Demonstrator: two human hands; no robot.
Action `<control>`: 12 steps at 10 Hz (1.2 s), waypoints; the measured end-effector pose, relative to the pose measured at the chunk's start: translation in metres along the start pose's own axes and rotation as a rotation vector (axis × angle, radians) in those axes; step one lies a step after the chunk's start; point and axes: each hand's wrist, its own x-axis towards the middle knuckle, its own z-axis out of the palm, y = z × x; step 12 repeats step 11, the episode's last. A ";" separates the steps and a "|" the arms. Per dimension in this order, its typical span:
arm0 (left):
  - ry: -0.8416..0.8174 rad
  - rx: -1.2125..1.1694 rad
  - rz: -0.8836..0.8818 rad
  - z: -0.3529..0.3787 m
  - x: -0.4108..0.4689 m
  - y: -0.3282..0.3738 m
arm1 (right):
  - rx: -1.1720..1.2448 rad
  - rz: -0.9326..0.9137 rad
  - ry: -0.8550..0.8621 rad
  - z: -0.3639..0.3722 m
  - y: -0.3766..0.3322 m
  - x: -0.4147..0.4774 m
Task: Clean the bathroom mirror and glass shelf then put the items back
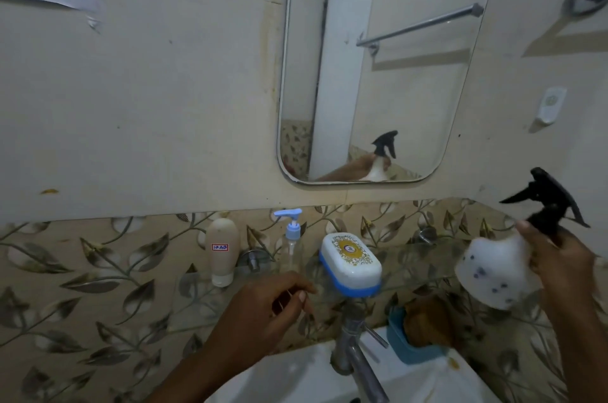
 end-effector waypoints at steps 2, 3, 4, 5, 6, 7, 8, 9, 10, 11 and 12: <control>-0.008 0.028 0.015 -0.001 0.010 0.004 | -0.044 -0.062 -0.035 0.046 -0.007 0.045; -0.017 0.031 0.017 -0.001 0.012 0.003 | -0.100 -0.060 -0.043 0.061 -0.006 0.056; -0.018 0.031 0.020 -0.002 0.012 0.004 | -0.172 -0.056 -0.056 0.070 -0.002 0.065; -0.018 0.041 0.028 -0.002 0.012 0.006 | -0.248 -0.056 -0.077 0.073 0.001 0.071; -0.019 0.048 0.026 -0.002 0.011 0.007 | -0.282 -0.038 -0.090 0.071 0.002 0.074; -0.026 0.065 0.025 -0.004 0.011 0.009 | -0.305 -0.016 -0.089 0.069 0.003 0.077; -0.024 0.065 0.034 -0.006 0.013 0.010 | -0.323 -0.003 -0.097 0.068 0.002 0.078; -0.016 0.068 0.039 -0.008 0.013 0.013 | -0.325 0.009 -0.111 0.064 0.011 0.086; -0.007 0.068 0.054 -0.011 0.014 0.014 | -0.315 0.040 -0.120 0.058 0.006 0.083; -0.003 0.031 0.066 -0.015 0.015 0.020 | -0.262 0.019 -0.026 0.050 -0.002 0.071; -0.003 0.031 0.066 -0.015 0.015 0.020 | -0.262 0.019 -0.026 0.050 -0.002 0.071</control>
